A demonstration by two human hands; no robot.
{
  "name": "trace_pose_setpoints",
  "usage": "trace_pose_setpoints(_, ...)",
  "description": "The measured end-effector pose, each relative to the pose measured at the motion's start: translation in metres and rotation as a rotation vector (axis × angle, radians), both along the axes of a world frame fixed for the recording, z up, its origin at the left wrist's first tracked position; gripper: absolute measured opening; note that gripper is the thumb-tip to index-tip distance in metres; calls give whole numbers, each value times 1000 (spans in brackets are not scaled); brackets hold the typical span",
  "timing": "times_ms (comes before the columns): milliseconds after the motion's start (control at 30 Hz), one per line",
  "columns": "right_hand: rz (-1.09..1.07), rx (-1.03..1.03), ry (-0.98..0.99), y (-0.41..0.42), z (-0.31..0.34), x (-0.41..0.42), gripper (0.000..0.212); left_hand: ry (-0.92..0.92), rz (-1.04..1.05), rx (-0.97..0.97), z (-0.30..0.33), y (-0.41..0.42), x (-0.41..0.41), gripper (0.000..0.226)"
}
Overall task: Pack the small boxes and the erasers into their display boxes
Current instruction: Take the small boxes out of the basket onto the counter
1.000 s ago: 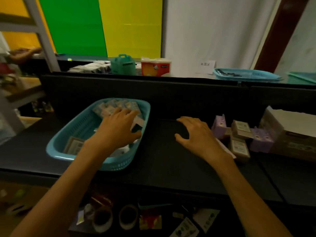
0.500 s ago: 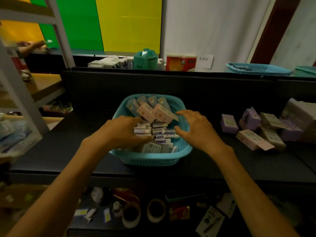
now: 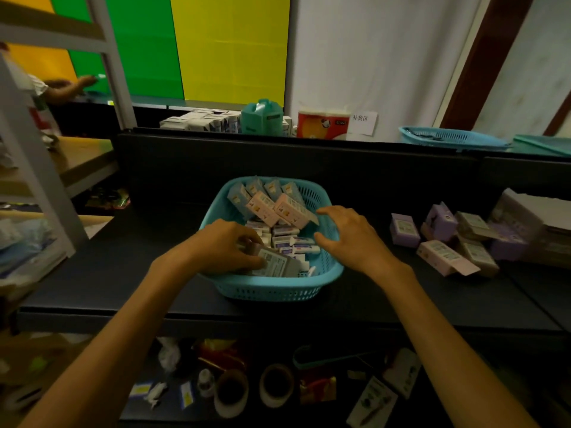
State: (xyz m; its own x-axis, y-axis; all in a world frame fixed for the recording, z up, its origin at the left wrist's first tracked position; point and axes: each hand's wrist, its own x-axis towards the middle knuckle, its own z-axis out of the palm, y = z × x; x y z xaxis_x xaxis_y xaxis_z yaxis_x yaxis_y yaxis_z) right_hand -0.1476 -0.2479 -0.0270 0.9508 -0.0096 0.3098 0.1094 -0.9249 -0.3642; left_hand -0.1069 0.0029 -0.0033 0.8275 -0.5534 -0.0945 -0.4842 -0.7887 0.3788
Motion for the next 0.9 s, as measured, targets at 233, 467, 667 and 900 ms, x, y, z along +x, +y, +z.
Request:
trace_pose_setpoints(233, 111, -67, -24, 10, 7, 27, 56, -240, 128, -151, 8, 6, 8, 21)
trace_pose_setpoints(467, 97, -233, 106, 36, 15, 79, 67, -368, 190, -218, 16, 25, 39, 34)
trace_pose_setpoints(667, 36, -455, 95, 59, 11, 106, 78, -494, 159, -294, 17, 48, 78, 44)
trace_pose_setpoints(900, -86, -577, 82, 79, -2, 117, 100, -517, 94, -432, 6, 55, 114, 44)
